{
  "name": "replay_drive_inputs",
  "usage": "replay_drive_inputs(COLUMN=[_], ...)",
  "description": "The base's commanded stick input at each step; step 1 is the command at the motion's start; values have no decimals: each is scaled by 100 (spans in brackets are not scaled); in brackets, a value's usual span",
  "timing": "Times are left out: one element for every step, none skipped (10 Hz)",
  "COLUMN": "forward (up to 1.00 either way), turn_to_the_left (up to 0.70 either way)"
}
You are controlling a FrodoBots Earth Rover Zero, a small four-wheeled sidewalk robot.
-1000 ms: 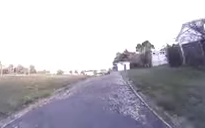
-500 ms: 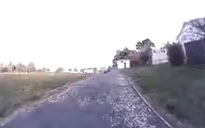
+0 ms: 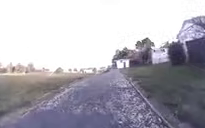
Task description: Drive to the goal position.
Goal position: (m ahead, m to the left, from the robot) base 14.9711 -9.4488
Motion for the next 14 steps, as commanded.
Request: replay_drive_inputs(forward=[50, 50, 50, 50, 50, 50, 50, 50, 50, 50, 50, 50, 50, 50], turn_to_the_left=[-49, -45, -24, -8, -1, 0, 0, 0, 0, 0, 0, 0, 0, 0])
